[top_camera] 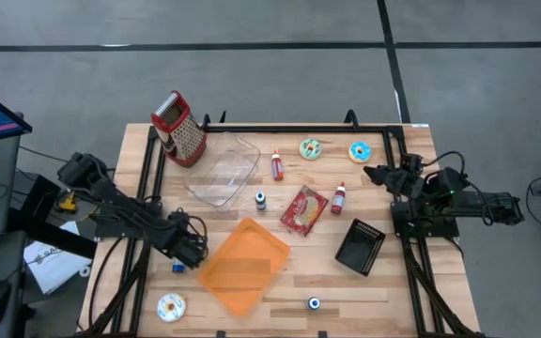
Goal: Pick & Place Food Item
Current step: Put the middle blue food coloring bottle into the transparent bin
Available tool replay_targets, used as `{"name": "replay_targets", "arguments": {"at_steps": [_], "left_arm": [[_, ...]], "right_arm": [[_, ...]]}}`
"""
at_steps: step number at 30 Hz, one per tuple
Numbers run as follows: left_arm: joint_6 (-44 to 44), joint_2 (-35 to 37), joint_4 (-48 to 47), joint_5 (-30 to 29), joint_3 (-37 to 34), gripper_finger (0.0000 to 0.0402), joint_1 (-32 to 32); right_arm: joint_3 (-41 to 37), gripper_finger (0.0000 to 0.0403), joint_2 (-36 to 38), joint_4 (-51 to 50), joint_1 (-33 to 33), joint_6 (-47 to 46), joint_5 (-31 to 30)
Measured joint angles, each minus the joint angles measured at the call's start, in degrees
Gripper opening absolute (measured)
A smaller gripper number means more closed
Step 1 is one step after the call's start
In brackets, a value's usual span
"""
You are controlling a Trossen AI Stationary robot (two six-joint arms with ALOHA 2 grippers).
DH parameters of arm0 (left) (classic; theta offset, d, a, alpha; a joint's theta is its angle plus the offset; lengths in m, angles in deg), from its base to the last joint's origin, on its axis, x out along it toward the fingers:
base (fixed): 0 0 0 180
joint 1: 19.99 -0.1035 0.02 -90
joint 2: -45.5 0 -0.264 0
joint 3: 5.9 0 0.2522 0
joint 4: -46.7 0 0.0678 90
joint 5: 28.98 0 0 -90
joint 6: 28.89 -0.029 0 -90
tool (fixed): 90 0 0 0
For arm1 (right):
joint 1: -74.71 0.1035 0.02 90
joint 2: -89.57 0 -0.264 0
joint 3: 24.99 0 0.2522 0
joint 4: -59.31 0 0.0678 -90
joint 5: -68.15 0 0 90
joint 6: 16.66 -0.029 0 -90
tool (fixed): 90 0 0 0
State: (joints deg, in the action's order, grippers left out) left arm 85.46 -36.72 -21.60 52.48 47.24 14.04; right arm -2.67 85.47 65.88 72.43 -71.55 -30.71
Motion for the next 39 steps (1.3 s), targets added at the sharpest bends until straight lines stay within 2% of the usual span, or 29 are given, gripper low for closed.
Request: {"name": "replay_targets", "arguments": {"at_steps": [12,15,24,33,37,39], "left_arm": [[1.3,-4.1,2.2,1.3,0.1,0.024,0.0],[2.7,-3.8,2.9,1.3,-0.4,0.0216,0.0],[3.2,-0.2,5.3,1.4,-3.5,0.011,0.0],[3.0,5.1,3.7,-1.0,-4.1,0.011,0.7],[1.7,9.3,6.6,-5.4,-4.1,0.0114,2.6],[-0.8,12.0,8.7,-9.5,-3.9,0.0111,3.8]], "right_arm": [[0.0,0.0216,0.0,0.0,0.0,0.0,0.1],[0.0,0.0216,0.0,0.0,0.0,-0.1,0.1],[0.0,0.0216,0.0,0.0,0.0,-0.6,1.0],[0.0,0.0216,0.0,0.0,0.0,-1.4,1.0],[0.0,0.0216,0.0,0.4,0.0,-2.1,1.0],[0.0,0.0216,0.0,1.3,0.0,-2.6,1.0]]}}
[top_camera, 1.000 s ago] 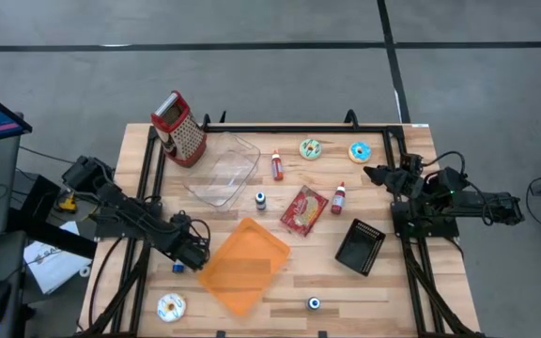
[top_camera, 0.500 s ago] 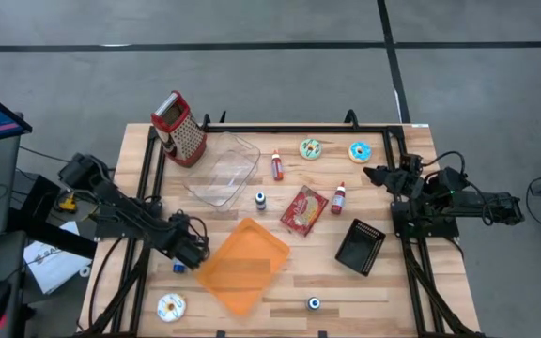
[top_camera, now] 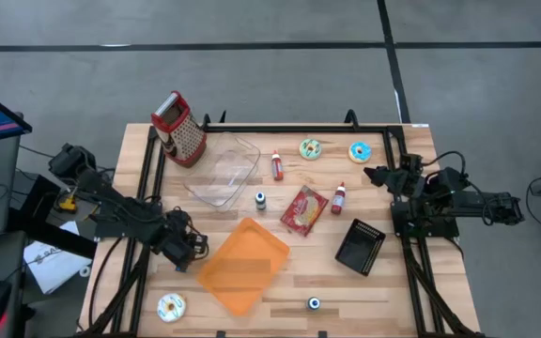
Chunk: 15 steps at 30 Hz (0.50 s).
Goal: Pick & Place Food Item
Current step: Put the middle blue food coloring bottle into the transparent bin
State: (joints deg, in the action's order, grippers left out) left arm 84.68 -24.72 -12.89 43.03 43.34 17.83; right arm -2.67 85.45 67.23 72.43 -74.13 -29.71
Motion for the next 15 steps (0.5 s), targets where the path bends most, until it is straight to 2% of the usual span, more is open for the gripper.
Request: {"name": "replay_targets", "arguments": {"at_steps": [4,7,11,13,15], "left_arm": [[-6.2,5.4,2.9,-10.0,1.8,0.0111,2.7],[-14.1,9.2,6.0,-17.2,3.0,0.0111,4.0],[-30.4,13.8,17.2,-27.8,3.3,0.0113,3.2],[-40.6,15.5,23.4,-33.2,3.4,0.0112,1.0],[-50.6,16.7,28.7,-35.7,3.4,0.0112,-2.7]], "right_arm": [[0.0,0.0216,0.0,2.1,0.0,-0.2,0.0],[0.0,0.0216,0.0,4.0,0.0,-0.2,0.0],[0.0,0.0216,0.0,4.4,0.0,-0.2,-0.1],[0.0,0.0216,0.0,4.4,0.0,-0.2,-0.2],[0.0,0.0216,0.0,4.4,0.0,-0.2,-0.7]]}}
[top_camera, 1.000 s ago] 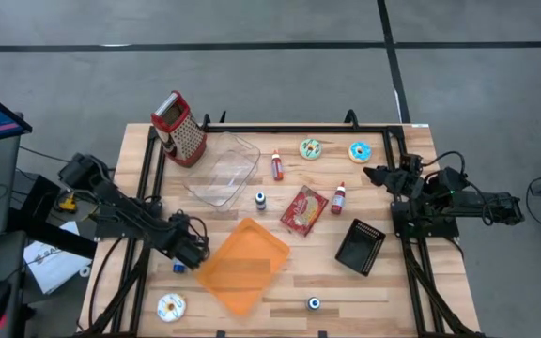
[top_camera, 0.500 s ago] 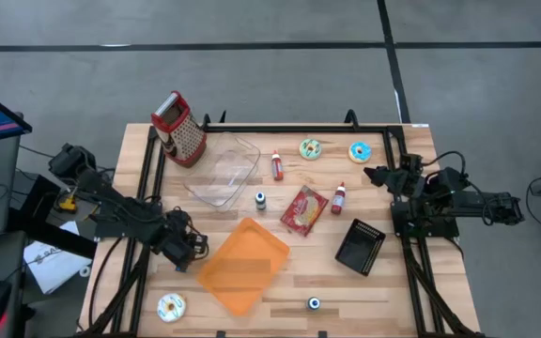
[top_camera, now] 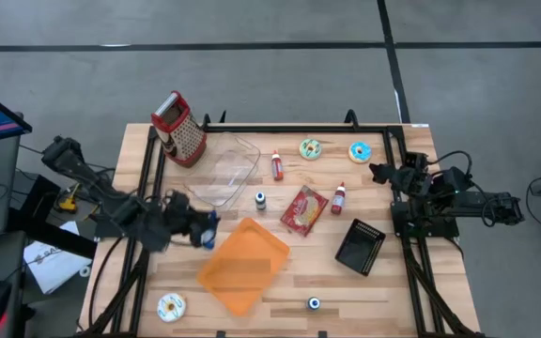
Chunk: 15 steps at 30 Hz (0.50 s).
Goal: Pick & Place Food Item
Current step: Put the middle blue food coloring bottle into the transparent bin
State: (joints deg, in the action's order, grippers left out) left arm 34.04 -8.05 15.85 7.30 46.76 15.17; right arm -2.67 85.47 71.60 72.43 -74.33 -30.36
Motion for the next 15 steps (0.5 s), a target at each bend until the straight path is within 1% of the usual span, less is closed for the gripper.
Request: {"name": "replay_targets", "arguments": {"at_steps": [4,7,9,12,15], "left_arm": [[-19.0,-0.5,10.5,-0.1,0.0,0.0113,-9.6],[-34.8,-2.5,20.5,0.0,0.0,0.0113,-16.3],[-43.2,-4.1,26.5,-0.1,0.0,0.0114,-20.2],[-51.7,-6.9,33.6,-2.0,0.0,0.0113,-24.4],[-55.2,-9.7,36.6,-6.4,0.0,0.0111,-25.6]], "right_arm": [[0.0,0.0216,0.0,0.1,0.0,0.4,-0.6],[0.0,0.0216,0.0,0.2,0.0,0.7,-0.6],[0.0,0.0216,0.0,0.1,0.0,0.7,-0.6],[0.0,0.0216,0.0,0.2,0.0,1.1,-0.6],[0.0,0.0216,0.0,0.1,0.0,2.1,-0.6]]}}
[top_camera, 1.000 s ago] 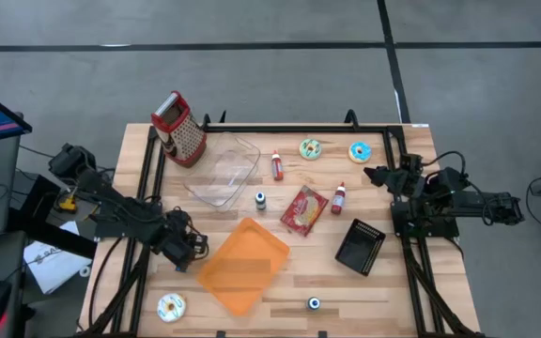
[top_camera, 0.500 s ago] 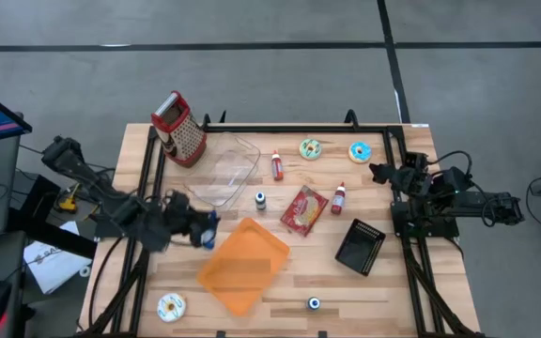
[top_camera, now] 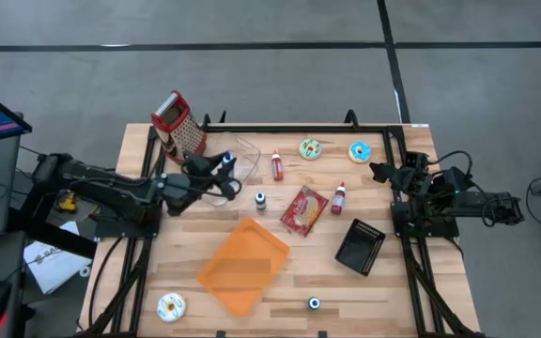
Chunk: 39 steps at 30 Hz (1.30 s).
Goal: Pick & Place Food Item
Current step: Put the middle blue food coloring bottle into the transparent bin
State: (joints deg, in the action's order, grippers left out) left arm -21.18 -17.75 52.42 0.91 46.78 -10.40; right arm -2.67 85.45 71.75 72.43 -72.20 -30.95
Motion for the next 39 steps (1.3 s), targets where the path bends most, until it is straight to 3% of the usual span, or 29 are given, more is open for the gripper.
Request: {"name": "replay_targets", "arguments": {"at_steps": [6,10,13,15,23,29,39], "left_arm": [[0.1,-7.0,1.8,-15.4,0.0,0.0111,0.1],[4.1,-12.2,9.9,-24.6,0.0,0.0111,-1.0],[1.8,-16.2,14.3,-28.8,0.7,0.0114,-2.8],[0.9,-18.2,15.4,-29.0,1.8,0.0114,-4.5],[10.7,-23.2,15.6,-23.6,2.1,0.0113,-12.2],[23.6,-26.9,15.1,-17.0,1.6,0.0113,-17.5],[25.6,-33.5,14.9,-17.7,1.6,0.0113,-18.6]], "right_arm": [[0.0,0.0216,0.0,-0.1,0.0,1.9,-1.8],[0.0,0.0216,0.0,-0.7,0.0,1.7,-2.4],[0.0,0.0216,0.0,-0.7,0.0,1.7,-2.5],[0.0,0.0216,0.0,-1.0,0.0,1.6,-2.8],[0.0,0.0216,0.0,-3.4,0.0,1.6,-2.8],[0.0,0.0216,0.0,-4.7,0.0,1.6,-3.0],[0.0,0.0216,0.0,-5.3,0.0,0.3,-3.0]]}}
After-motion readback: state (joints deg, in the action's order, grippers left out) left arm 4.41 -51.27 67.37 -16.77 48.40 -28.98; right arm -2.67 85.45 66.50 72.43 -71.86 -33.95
